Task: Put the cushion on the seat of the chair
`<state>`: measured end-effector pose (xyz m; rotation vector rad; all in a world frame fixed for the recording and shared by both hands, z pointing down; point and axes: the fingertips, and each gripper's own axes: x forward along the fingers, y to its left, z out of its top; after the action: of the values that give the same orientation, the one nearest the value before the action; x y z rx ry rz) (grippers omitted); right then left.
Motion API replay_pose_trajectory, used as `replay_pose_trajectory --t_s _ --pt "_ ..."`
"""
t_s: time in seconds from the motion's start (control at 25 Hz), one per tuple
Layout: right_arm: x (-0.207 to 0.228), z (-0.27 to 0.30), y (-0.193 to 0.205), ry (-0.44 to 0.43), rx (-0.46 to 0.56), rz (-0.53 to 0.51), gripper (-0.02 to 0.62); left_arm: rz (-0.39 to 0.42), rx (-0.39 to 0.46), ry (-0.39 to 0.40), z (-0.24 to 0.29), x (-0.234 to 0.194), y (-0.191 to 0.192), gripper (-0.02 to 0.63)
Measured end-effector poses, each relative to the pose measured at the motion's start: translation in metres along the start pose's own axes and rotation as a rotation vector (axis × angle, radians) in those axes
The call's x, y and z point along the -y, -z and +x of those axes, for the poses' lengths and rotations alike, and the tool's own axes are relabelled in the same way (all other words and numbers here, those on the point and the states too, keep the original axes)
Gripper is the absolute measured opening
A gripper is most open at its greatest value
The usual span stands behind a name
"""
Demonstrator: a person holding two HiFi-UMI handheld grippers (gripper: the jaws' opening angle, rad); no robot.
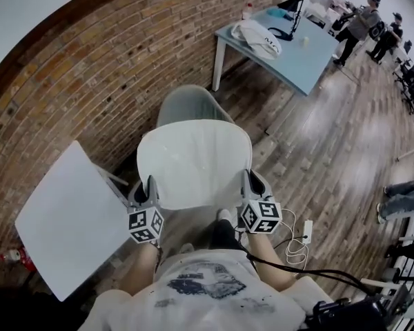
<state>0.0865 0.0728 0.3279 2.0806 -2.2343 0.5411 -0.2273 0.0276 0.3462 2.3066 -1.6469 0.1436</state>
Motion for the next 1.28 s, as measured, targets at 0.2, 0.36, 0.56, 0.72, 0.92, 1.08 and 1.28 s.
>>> replay_pose_trajectory --t_s 0.2,0.36,0.56,0.72,0.92,1.08,1.28 --pt "0.042 0.044 -0.015 -0.07 -0.035 -0.006 0.028 -0.01 -0.007 -0.077 0.035 0.027 -0.003 0.037" --pt "0.074 0.074 -0.022 -0.131 -0.072 -0.015 0.028 -0.023 -0.019 -0.143 0.059 0.046 0.001 0.037" --pt "0.103 0.105 -0.028 -0.189 -0.104 -0.032 0.028 -0.032 -0.029 -0.202 0.084 0.063 0.007 0.037" --pt "0.114 0.127 -0.019 -0.215 -0.146 -0.034 0.028 -0.034 -0.056 -0.232 0.097 0.064 0.017 0.037" --pt "0.113 0.154 0.003 -0.222 -0.189 -0.025 0.028 -0.028 -0.082 -0.247 0.116 0.049 0.03 0.037" --pt "0.109 0.178 0.026 -0.215 -0.217 -0.021 0.028 -0.029 -0.11 -0.25 0.133 0.027 0.048 0.037" --pt "0.102 0.204 0.059 -0.202 -0.263 -0.036 0.028 -0.051 -0.163 -0.252 0.153 0.001 0.083 0.037"
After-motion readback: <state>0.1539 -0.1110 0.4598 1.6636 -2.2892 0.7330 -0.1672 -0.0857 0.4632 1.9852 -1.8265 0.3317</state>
